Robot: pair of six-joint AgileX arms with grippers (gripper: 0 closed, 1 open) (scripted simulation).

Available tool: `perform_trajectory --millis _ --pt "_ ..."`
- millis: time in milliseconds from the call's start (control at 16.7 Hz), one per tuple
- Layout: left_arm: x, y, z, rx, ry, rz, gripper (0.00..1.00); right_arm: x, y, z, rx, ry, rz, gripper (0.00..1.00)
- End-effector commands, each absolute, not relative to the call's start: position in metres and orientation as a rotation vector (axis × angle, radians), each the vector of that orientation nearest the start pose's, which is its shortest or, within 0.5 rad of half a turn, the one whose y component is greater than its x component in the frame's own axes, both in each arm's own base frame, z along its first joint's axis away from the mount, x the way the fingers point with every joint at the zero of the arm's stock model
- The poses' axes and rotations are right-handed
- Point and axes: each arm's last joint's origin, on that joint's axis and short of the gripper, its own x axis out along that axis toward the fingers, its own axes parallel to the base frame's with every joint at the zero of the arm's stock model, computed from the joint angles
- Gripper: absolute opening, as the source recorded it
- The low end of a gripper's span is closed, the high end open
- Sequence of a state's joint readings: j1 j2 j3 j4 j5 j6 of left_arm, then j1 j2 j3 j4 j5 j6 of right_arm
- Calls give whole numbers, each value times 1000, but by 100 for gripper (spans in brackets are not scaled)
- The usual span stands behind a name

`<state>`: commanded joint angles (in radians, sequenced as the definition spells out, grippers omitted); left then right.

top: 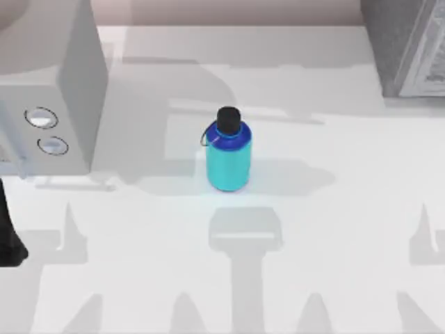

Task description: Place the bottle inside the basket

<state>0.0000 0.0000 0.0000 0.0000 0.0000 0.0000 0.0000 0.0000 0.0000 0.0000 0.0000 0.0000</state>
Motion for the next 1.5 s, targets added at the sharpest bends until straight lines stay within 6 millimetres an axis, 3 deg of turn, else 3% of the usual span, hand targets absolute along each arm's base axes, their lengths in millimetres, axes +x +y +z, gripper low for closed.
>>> perform_trajectory --millis 480,900,1200,1500 --pt "117 -7 178 -12 -15 -82 100 106 -1 160 0 0 0 100" --pt "168 -31 191 -4 39 -285 100 106 -1 160 0 0 0 100" --pt "217 -63 173 9 71 -456 100 106 -1 160 0 0 0 100" --pt "252 -98 131 23 91 -614 100 106 -1 160 0 0 0 100"
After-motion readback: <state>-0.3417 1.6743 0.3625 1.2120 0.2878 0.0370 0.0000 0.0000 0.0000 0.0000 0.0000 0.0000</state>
